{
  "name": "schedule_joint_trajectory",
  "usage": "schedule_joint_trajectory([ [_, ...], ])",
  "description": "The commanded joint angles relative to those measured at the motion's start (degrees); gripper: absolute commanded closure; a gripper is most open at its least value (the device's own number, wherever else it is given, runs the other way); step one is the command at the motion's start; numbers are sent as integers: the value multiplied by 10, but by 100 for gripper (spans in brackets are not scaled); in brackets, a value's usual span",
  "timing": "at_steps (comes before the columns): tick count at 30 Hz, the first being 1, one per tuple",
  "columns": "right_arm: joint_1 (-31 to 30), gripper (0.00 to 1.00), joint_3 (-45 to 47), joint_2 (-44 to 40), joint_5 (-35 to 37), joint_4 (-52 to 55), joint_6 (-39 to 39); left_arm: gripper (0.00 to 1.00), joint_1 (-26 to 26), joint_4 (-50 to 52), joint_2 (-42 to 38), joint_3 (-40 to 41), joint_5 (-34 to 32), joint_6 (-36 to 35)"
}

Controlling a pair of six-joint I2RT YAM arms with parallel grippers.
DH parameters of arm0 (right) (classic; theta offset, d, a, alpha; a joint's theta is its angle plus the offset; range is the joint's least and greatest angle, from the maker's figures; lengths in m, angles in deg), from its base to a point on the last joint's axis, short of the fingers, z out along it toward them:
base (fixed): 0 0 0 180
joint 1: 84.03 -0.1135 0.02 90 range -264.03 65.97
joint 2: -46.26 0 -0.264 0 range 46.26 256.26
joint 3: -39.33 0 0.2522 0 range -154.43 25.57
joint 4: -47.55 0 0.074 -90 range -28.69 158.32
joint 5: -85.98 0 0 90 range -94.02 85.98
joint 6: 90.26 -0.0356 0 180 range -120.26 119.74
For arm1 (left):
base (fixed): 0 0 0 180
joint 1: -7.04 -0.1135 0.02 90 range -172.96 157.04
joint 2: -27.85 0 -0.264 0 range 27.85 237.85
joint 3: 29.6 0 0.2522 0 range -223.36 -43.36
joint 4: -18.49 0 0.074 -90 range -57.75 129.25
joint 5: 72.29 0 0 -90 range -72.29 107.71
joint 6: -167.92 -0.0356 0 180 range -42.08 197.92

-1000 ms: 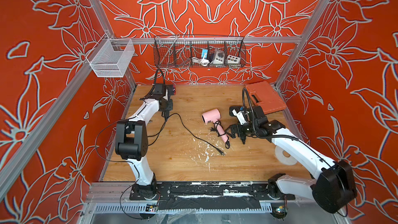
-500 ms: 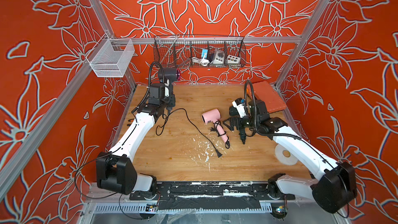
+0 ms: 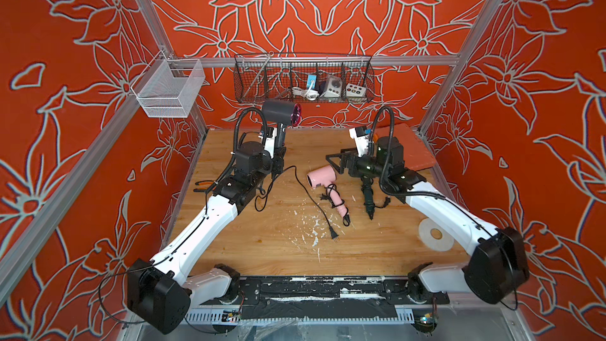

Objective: Wrap the cord around the hair dryer
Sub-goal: Pick up the hair dryer from the center of the board.

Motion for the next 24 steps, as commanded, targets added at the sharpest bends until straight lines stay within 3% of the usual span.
schedule_joint_trajectory([
  [1,-18,3,-26,31,-21,-139,-59,100,17,-83,-16,2,-18,-11],
  [19,-98,14,-40,194,0,-481,-177,100,77,-125,18,25,-38,-20],
  [24,-100,17,-60,218,-10,-506,-196,100,81,-132,16,35,-36,-20],
])
